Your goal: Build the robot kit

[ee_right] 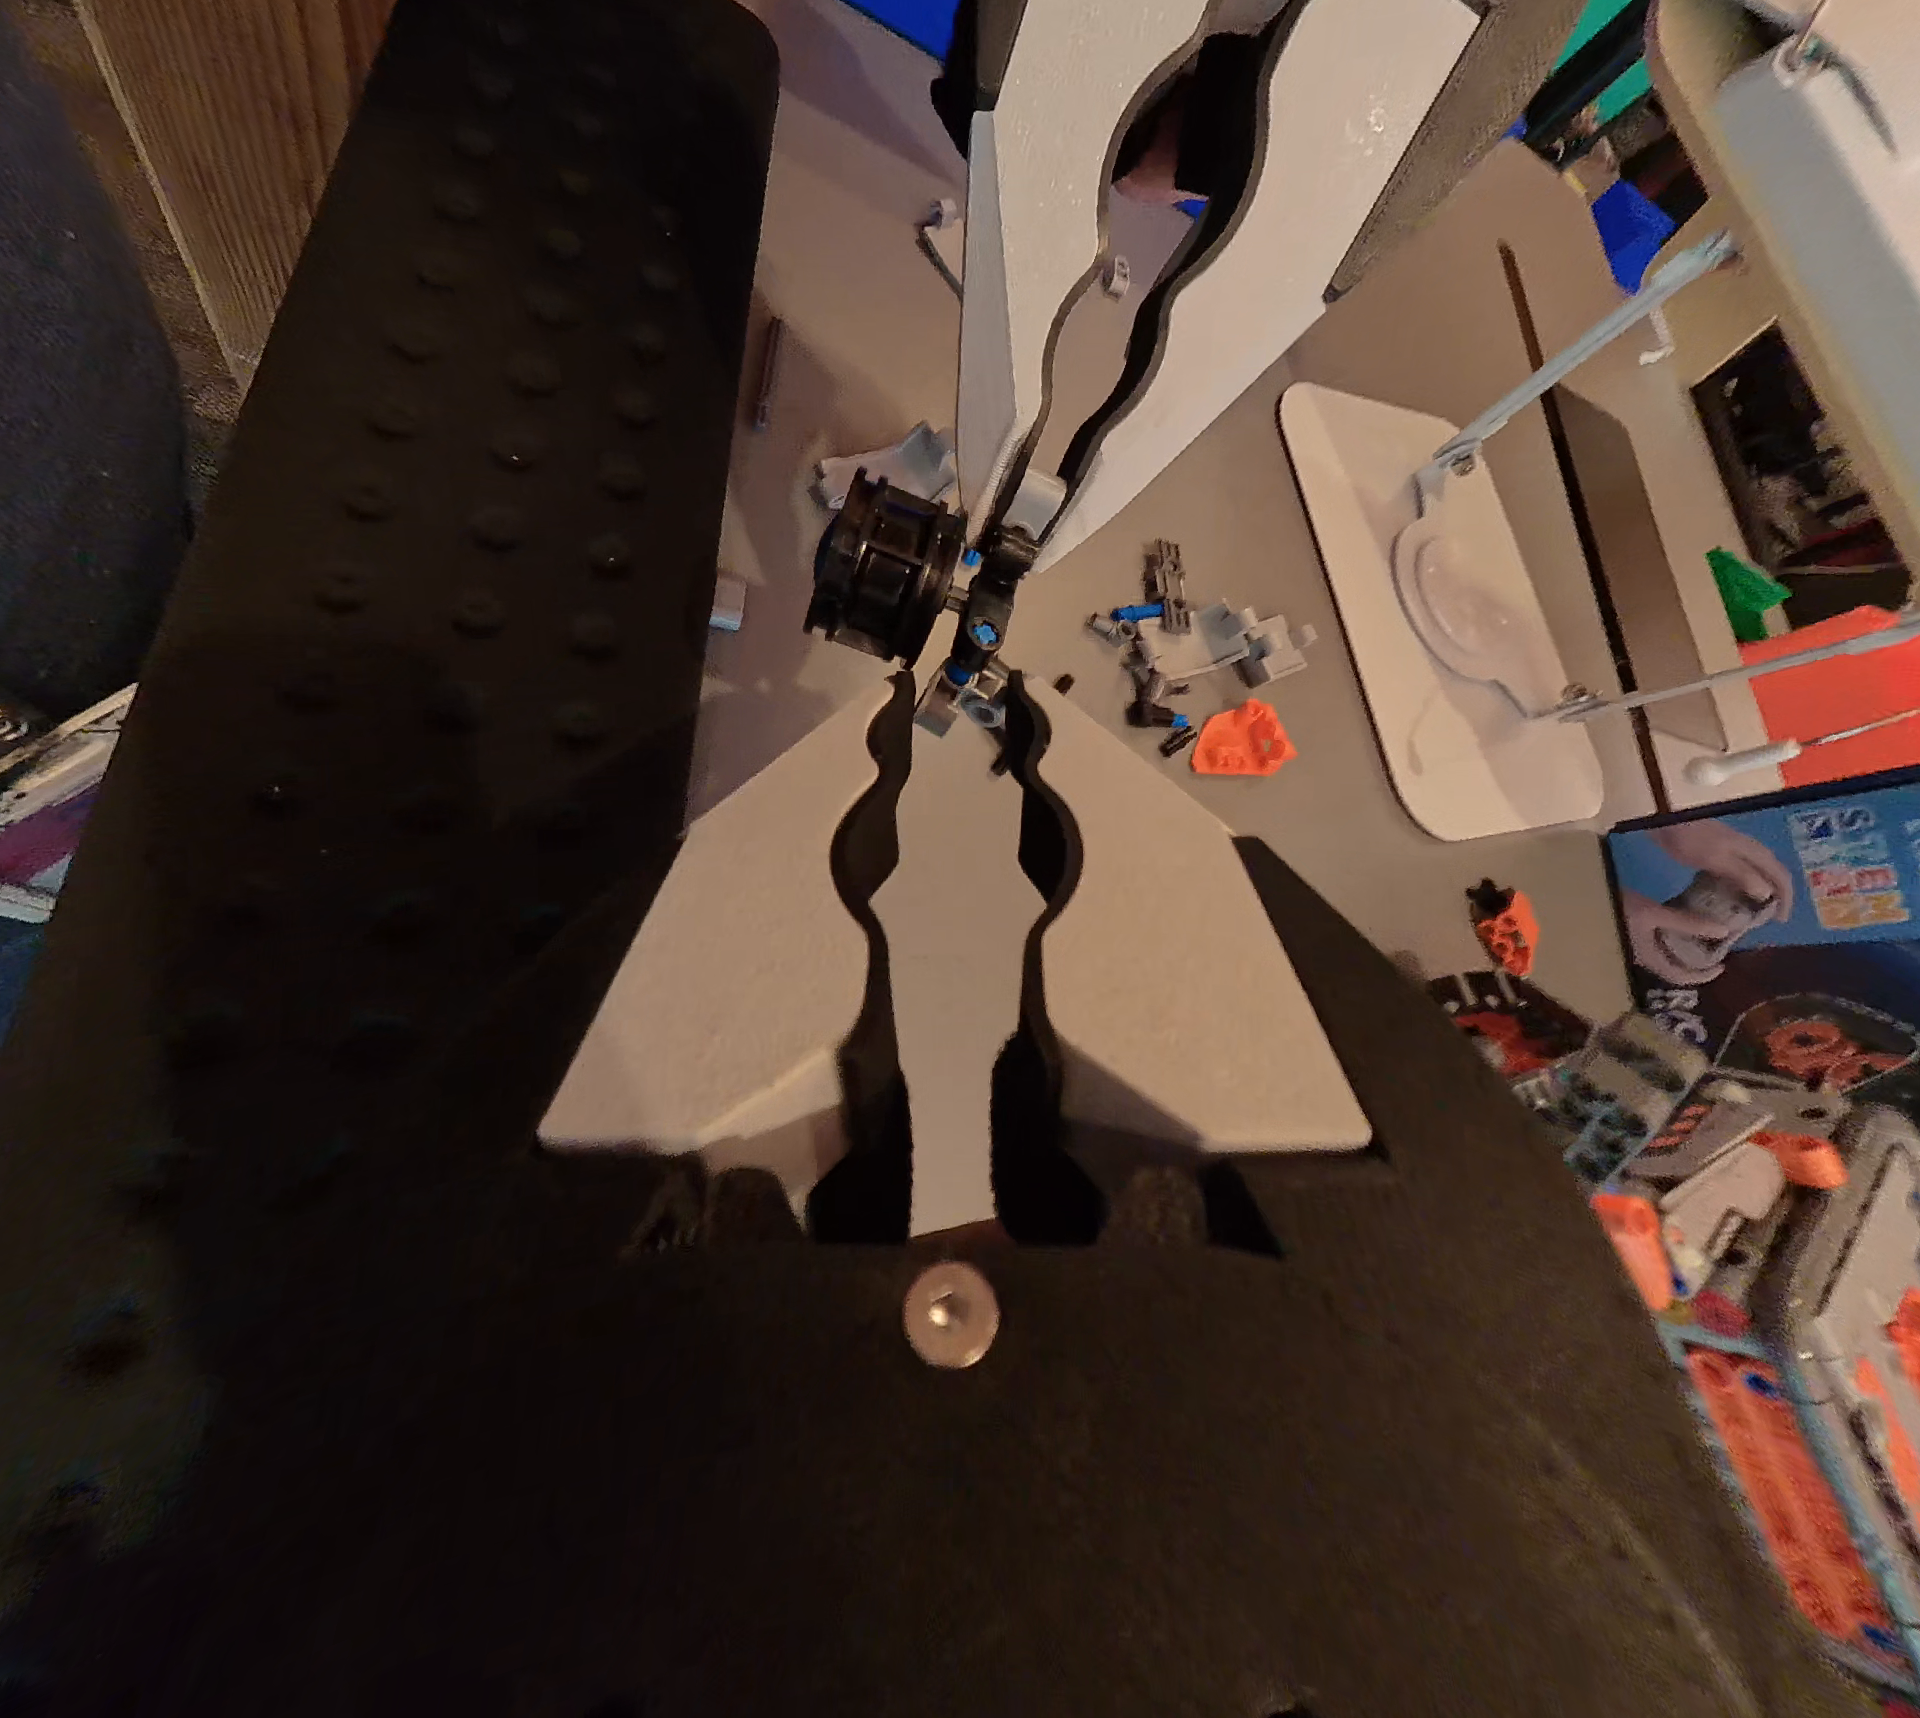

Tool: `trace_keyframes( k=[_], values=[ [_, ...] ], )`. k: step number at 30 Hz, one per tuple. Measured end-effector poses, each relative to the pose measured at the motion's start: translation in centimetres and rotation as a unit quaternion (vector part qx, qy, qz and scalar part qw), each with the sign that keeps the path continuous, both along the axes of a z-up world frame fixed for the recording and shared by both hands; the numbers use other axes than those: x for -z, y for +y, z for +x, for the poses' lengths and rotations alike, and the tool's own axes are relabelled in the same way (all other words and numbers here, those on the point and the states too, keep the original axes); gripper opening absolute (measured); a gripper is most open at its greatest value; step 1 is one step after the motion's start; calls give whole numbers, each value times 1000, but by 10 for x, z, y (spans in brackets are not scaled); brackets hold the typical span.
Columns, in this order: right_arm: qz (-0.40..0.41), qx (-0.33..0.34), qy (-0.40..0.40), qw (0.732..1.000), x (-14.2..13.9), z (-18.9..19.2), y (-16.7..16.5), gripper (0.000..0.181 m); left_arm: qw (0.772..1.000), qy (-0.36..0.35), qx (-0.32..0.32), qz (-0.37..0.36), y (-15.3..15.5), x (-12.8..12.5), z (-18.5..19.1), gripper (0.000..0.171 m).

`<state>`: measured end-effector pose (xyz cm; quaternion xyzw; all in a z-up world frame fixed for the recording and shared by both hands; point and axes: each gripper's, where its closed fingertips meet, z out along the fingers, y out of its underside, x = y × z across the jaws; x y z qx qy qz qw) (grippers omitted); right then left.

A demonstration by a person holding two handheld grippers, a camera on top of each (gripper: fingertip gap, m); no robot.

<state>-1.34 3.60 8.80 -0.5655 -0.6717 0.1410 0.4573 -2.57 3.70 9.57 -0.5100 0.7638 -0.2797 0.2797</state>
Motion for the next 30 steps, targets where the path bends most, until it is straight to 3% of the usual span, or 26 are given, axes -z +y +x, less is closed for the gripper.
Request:
trace_keyframes(
  k=[8,17,22,27,30],
  values=[
    [-65,67,33,995,23,9,0,5,998,10,-33,-47,9,28,4,10],
    [-96,104,-2,990,47,12,7,4,992,7,-106,-66,16,47,-1,10],
    [-112,120,-31,986,61,13,9,4,985,9,-143,-97,5,52,-11,20],
    [-106,155,-57,981,72,15,14,4,970,24,-201,-133,-12,67,-1,42],
    [-91,179,-63,978,72,15,17,4,962,40,-251,-105,-9,77,7,49]
  ],
)
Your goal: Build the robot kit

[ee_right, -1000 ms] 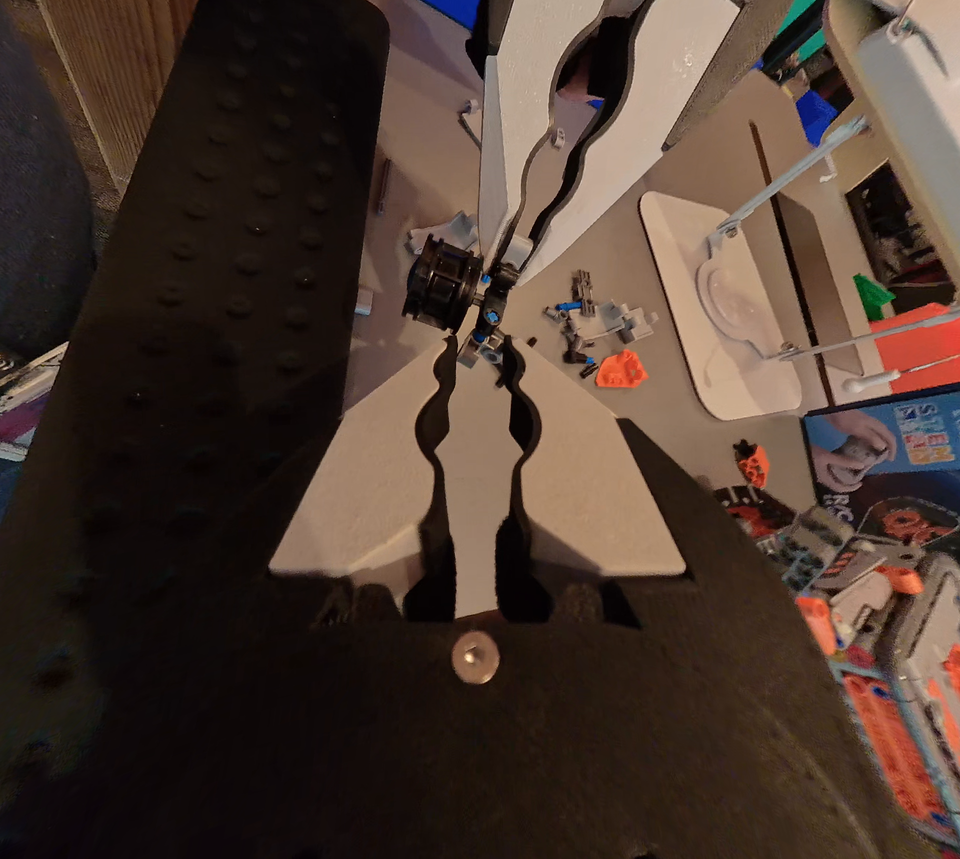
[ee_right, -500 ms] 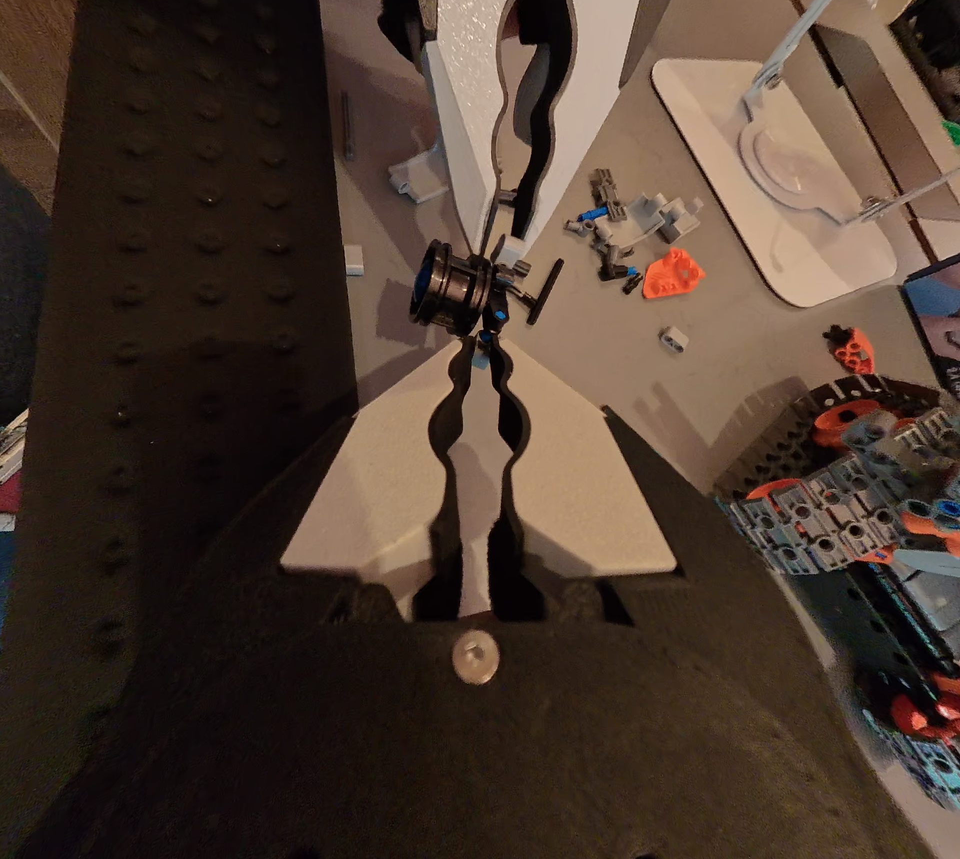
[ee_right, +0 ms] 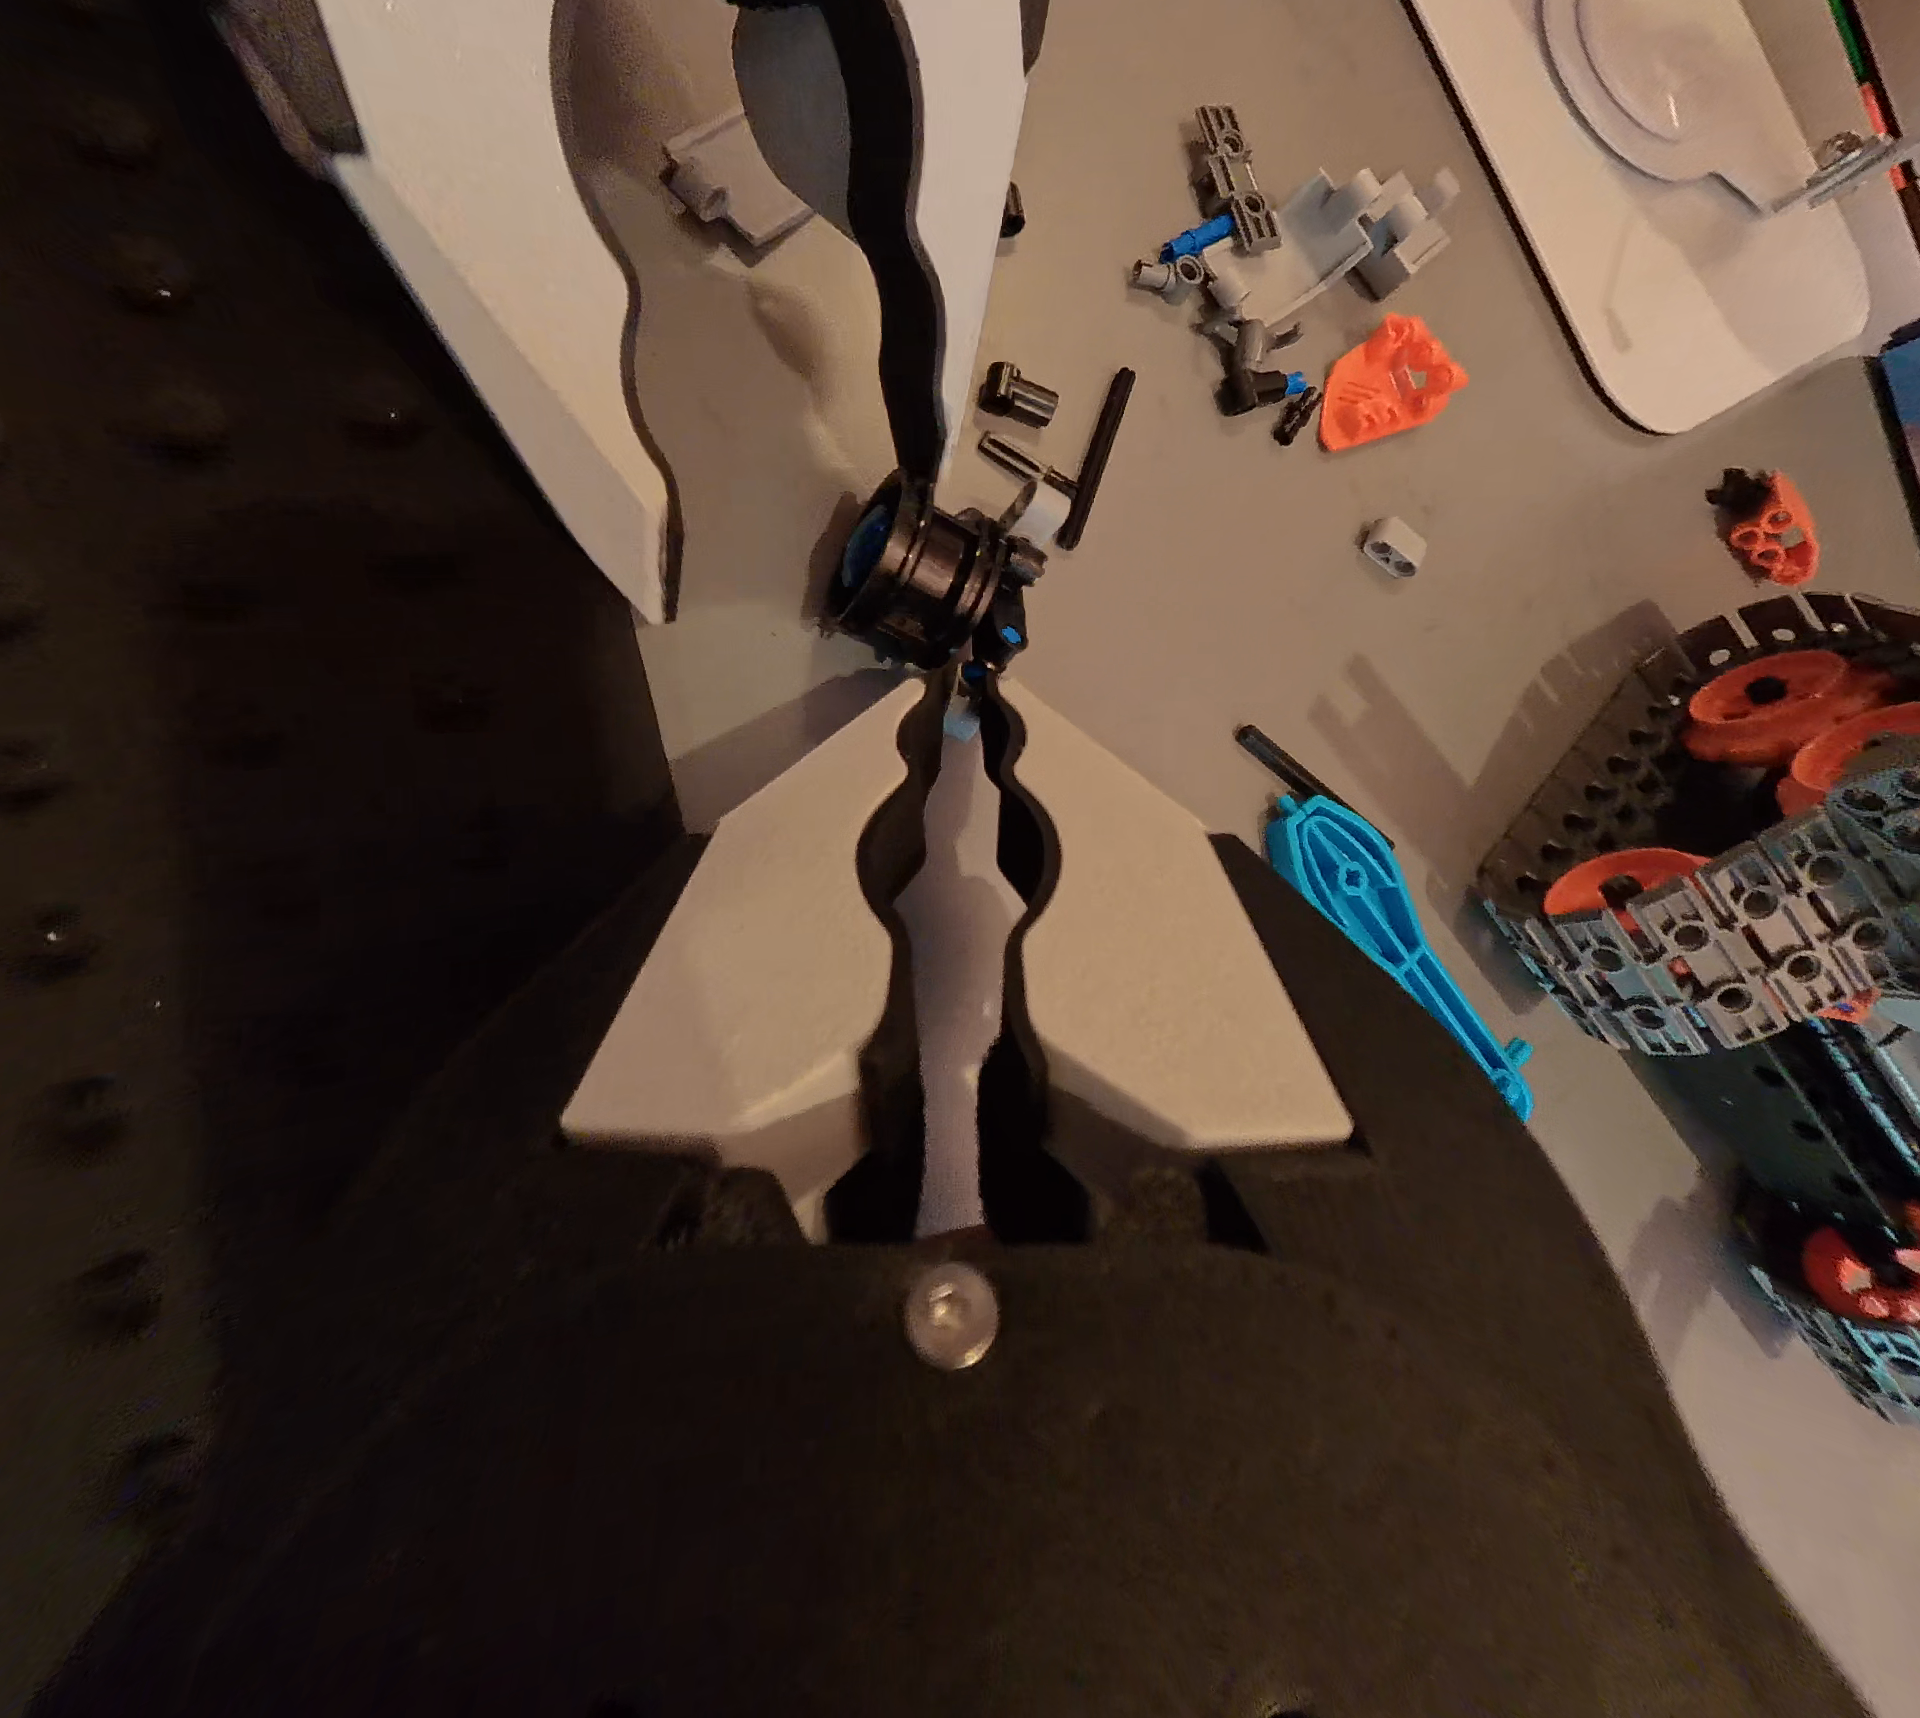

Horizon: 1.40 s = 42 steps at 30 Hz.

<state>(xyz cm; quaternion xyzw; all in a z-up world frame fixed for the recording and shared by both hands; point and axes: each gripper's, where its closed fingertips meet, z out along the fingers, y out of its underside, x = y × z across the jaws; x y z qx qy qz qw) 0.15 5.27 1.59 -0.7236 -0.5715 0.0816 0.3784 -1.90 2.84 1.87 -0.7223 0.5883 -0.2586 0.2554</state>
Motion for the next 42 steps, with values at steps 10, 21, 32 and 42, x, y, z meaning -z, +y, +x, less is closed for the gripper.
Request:
trace_keyframes(
  k=[10,21,32,42],
  values=[
    [-42,-27,-1,999,-1,-4,-15,26,999,28,-10,27,7,6,2,24],
    [-168,-37,121,978,-23,0,-1,19,984,63,111,123,11,5,-7,23],
    [-174,-92,63,978,1,-7,-19,0,979,66,135,141,8,5,-7,24],
    [-160,-79,96,979,-14,-5,-8,11,974,68,163,139,8,8,-8,23]
  ],
)
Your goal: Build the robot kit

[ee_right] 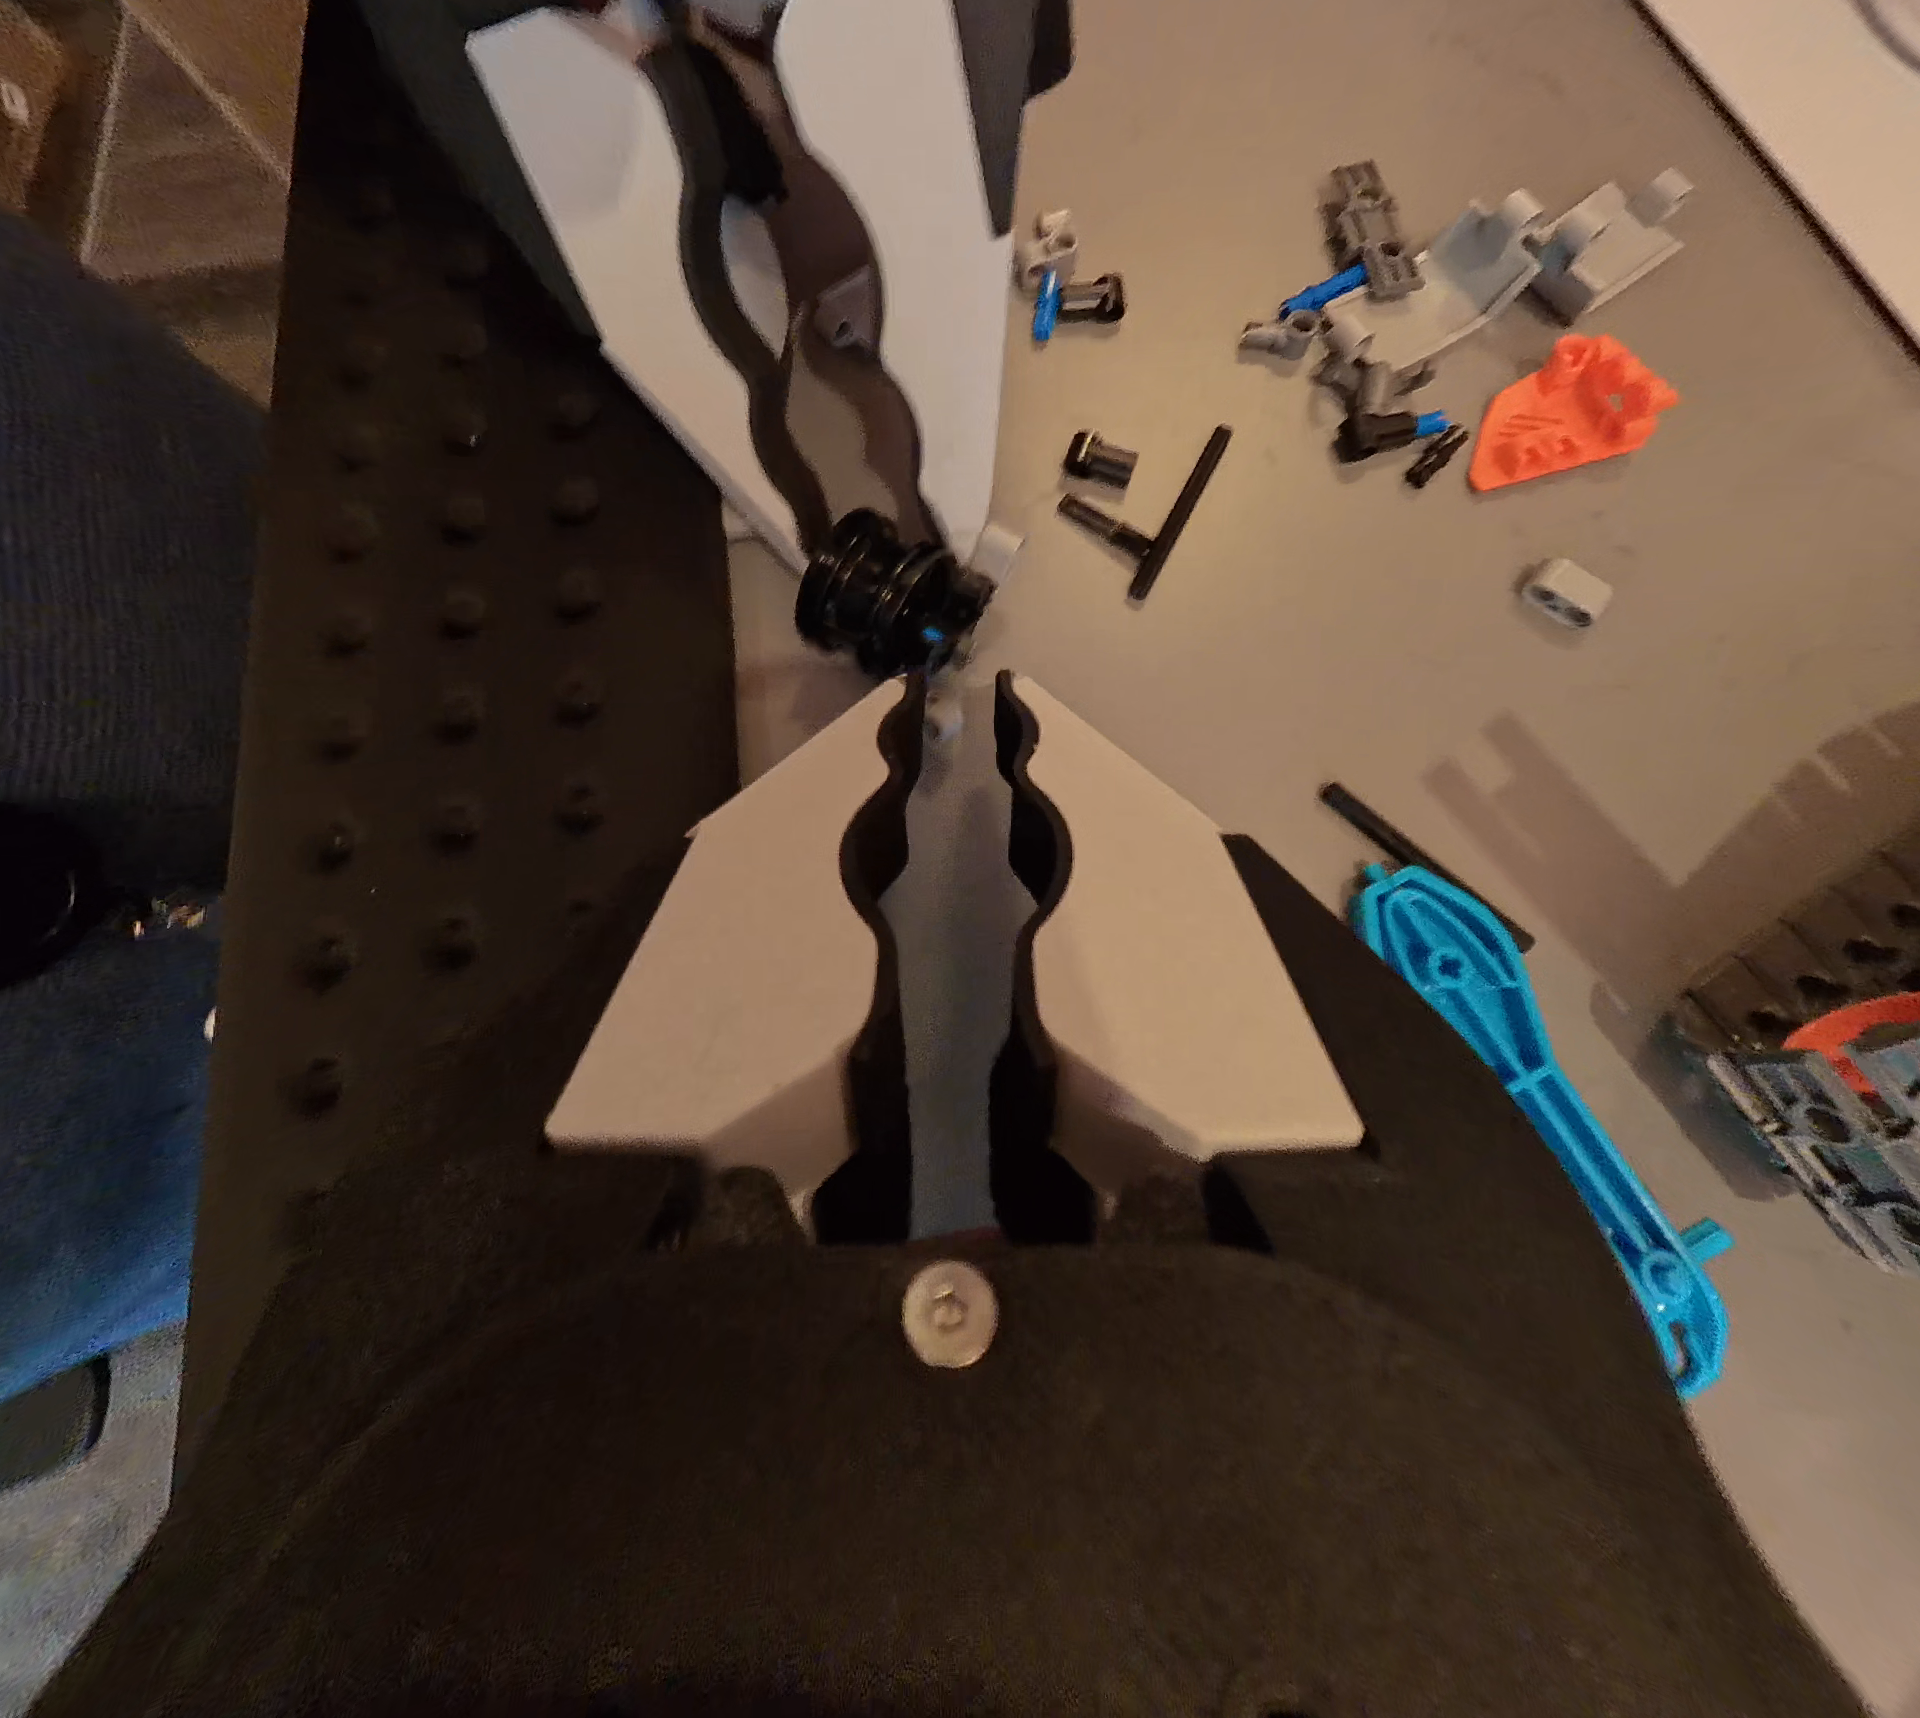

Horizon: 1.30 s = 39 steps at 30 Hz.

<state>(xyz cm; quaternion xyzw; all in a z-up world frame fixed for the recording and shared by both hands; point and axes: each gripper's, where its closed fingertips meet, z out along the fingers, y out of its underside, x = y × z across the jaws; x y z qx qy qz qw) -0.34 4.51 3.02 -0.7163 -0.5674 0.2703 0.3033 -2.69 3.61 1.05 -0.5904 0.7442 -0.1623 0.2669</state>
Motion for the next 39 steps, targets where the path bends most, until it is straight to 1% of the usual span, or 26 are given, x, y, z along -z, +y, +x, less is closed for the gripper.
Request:
trace_keyframes(
  k=[2,4,5,7,9,13,14,20,22,24,28,29,31,32,33,37,38,39],
  values=[
    [-15,9,19,1000,-3,-5,5,14,1000,3,8,8,0,0,0,23],
    [-32,-1,17,999,-2,-7,5,20,1000,6,12,10,0,0,0,23],
    [-36,-2,15,999,-2,-7,6,21,1000,6,14,14,1,0,0,23],
    [-51,-21,16,998,-2,-8,2,10,1000,6,16,19,0,0,0,22],
    [-51,-38,11,998,-1,-9,-4,4,1000,6,14,18,1,0,-1,23],
    [-51,-54,-15,997,15,-5,-14,2,1000,-1,5,8,1,0,-2,22],
    [-51,-49,-7,997,14,-6,-13,0,1000,-2,2,6,1,0,-2,22],
    [-48,-38,-2,998,14,-8,-12,0,999,-10,-38,-38,1,0,-7,41],
    [-44,-31,-1,999,14,-10,-11,0,997,-8,-55,-58,-3,1,-10,43],
    [-47,-22,3,999,14,-10,-10,0,994,-14,-79,-77,-6,0,-11,39],
    [-53,-13,12,998,14,-12,-10,0,986,-46,-134,-87,-2,-8,-1,51],
    [-53,-13,13,998,14,-12,-9,0,985,-42,-144,-85,0,-6,-1,51],
    [-56,-11,17,998,14,-14,-9,0,985,-37,-149,-77,2,-4,2,43],
    [-54,-13,17,998,14,-14,-9,0,984,-32,-157,-71,5,-2,2,36],
    [-50,-14,16,999,14,-14,-8,0,985,-27,-159,-66,6,0,2,34],
    [-51,-4,22,998,12,-9,-4,0,985,-32,-154,-66,6,1,2,33],
    [-43,6,27,999,10,-9,0,10,986,-30,-152,-64,6,1,1,33],
    [-36,11,30,999,9,-8,3,13,986,-28,-153,-64,7,1,1,33]
  ],
)
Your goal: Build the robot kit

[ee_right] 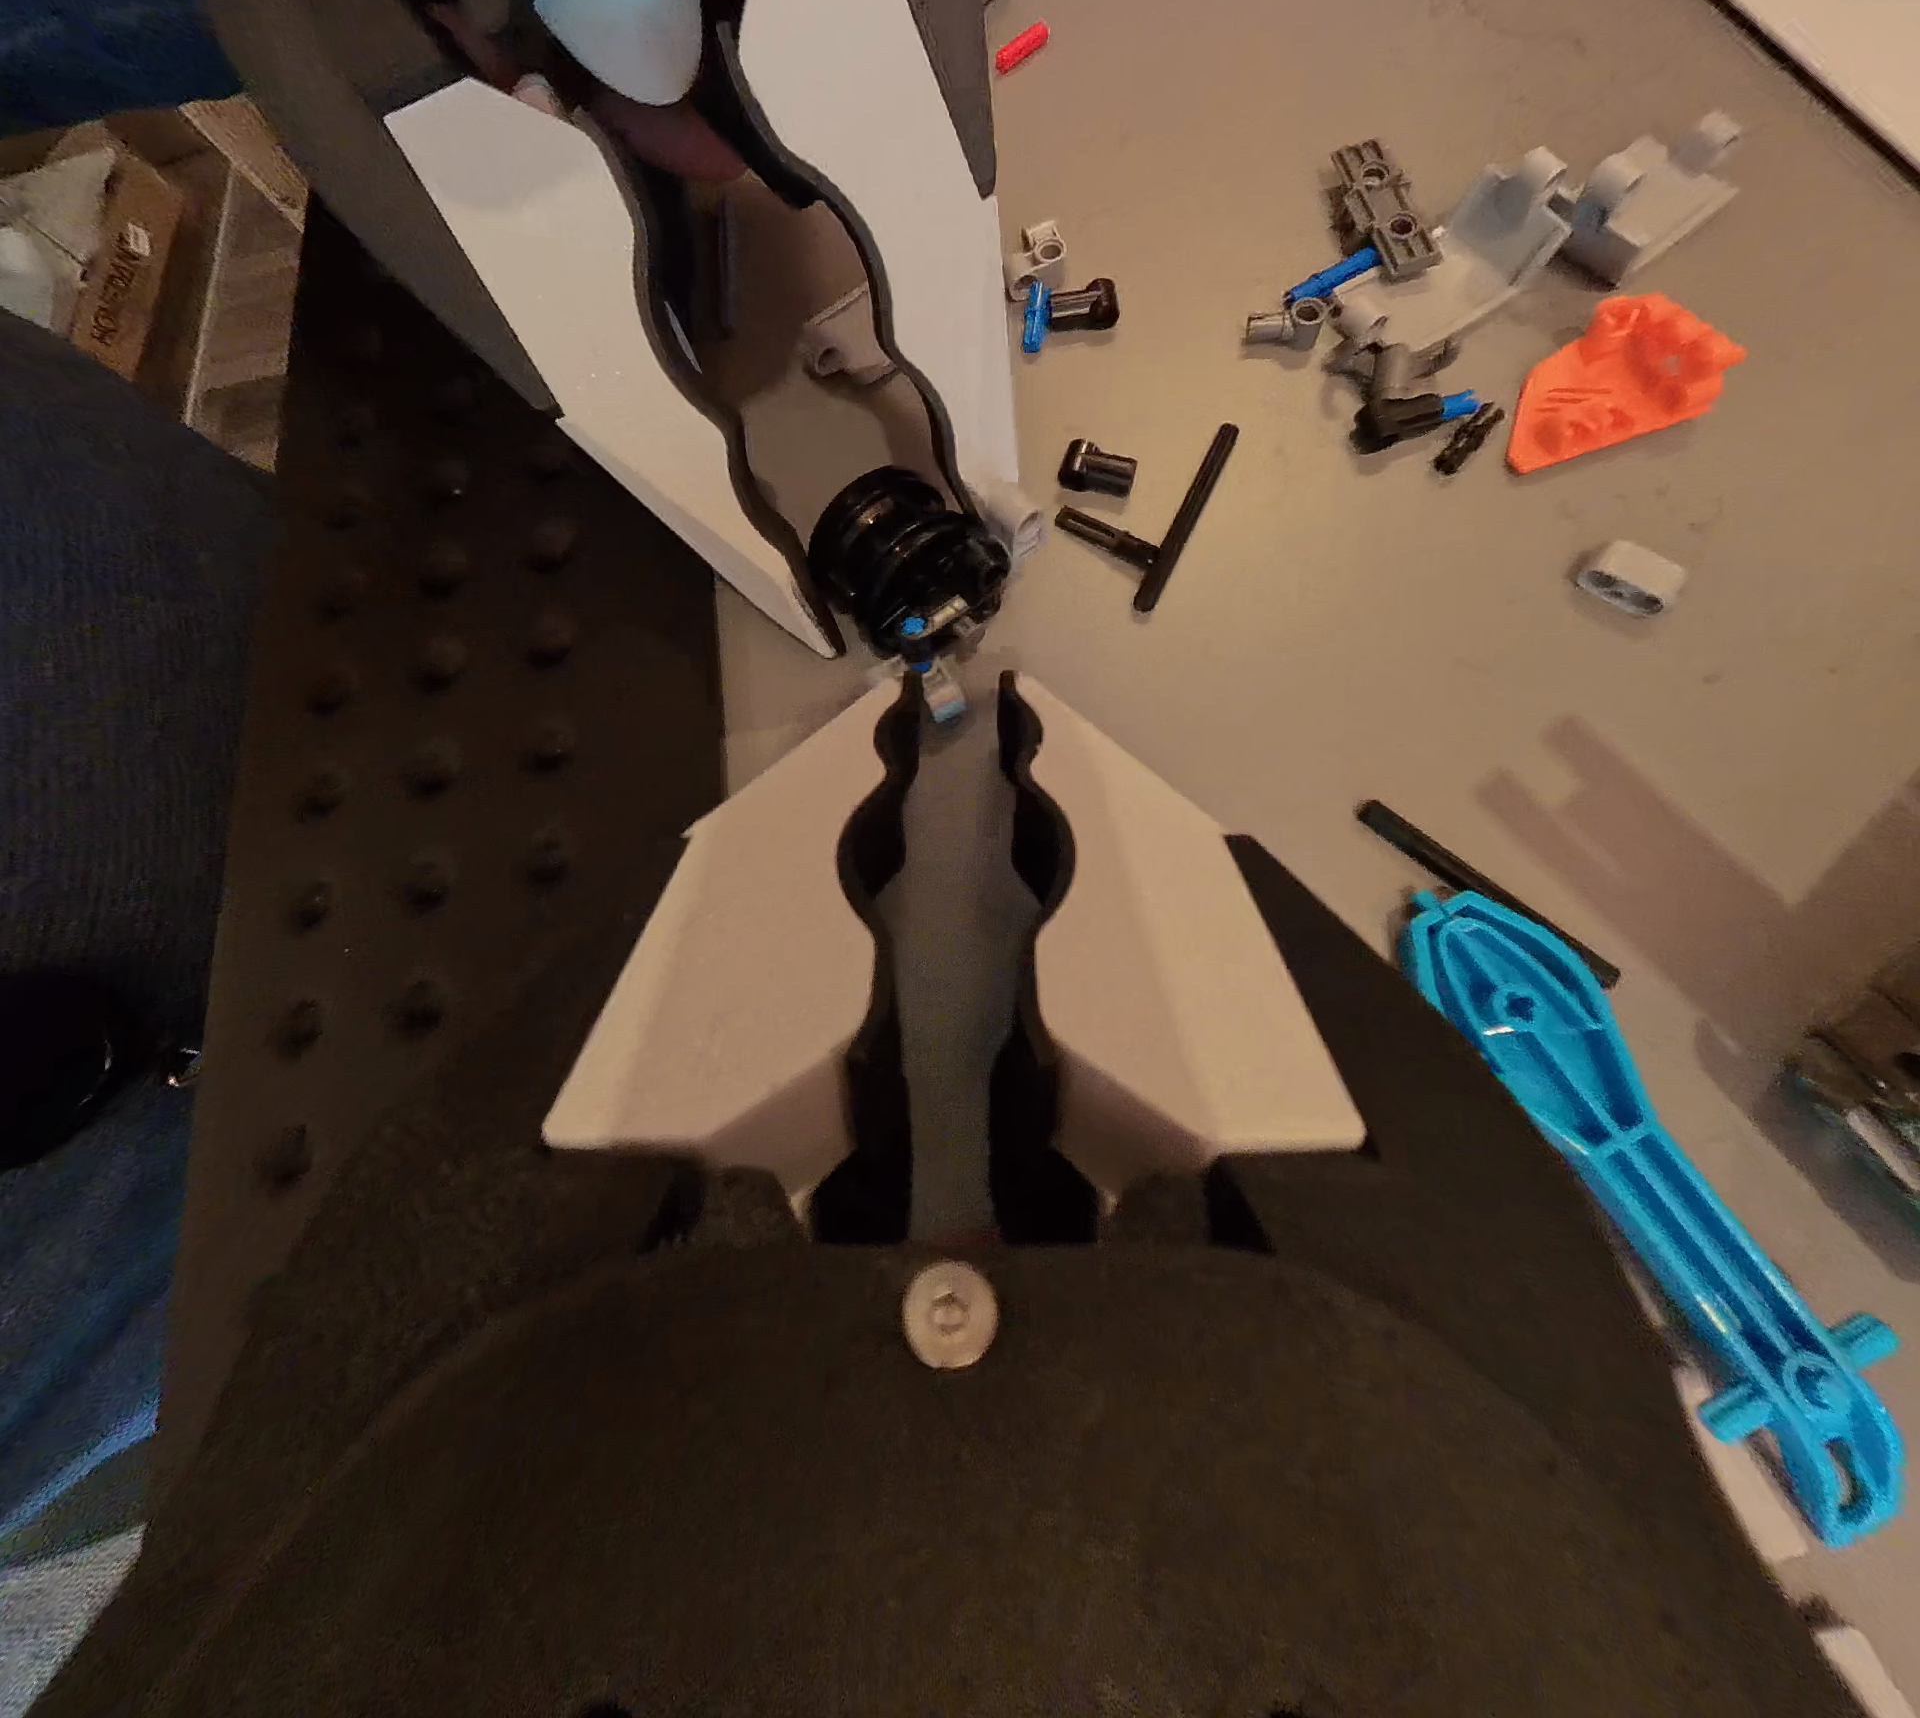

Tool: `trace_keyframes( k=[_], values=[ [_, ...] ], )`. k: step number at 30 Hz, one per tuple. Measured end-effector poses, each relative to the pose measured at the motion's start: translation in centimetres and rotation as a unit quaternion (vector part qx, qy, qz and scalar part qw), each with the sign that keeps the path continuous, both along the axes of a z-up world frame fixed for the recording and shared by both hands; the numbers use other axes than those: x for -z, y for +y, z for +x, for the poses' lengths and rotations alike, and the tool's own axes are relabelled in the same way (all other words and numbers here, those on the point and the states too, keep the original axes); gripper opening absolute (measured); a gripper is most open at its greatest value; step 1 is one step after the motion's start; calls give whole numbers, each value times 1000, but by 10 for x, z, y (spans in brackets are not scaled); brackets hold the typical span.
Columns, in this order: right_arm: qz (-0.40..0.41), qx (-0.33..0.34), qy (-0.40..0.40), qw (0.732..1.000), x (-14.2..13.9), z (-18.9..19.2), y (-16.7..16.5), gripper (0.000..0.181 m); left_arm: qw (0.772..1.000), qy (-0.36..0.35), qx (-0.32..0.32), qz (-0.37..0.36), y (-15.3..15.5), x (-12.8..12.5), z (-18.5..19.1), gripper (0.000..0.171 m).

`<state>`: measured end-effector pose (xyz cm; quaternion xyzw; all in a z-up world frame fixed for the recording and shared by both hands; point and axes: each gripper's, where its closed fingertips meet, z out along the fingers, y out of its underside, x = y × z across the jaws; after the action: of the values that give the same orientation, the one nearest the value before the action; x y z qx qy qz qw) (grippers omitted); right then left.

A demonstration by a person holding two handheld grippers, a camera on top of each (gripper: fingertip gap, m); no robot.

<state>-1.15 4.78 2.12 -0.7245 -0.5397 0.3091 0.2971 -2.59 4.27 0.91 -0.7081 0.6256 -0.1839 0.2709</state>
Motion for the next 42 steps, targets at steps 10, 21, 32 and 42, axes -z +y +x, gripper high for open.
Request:
trace_keyframes(
  k=[10,21,32,42],
  values=[
    [-12,-9,20,1000,-4,-6,-2,15,1000,8,8,7,1,0,1,33],
    [22,-13,4,1000,-1,-10,-4,10,1000,-7,1,10,-1,-1,0,33],
    [37,-13,1,999,-1,-15,-5,9,999,-32,-4,11,-1,-1,-2,32],
    [47,-17,-1,999,-2,-16,-6,7,999,-40,-2,19,-2,-2,-1,31]
  ],
)
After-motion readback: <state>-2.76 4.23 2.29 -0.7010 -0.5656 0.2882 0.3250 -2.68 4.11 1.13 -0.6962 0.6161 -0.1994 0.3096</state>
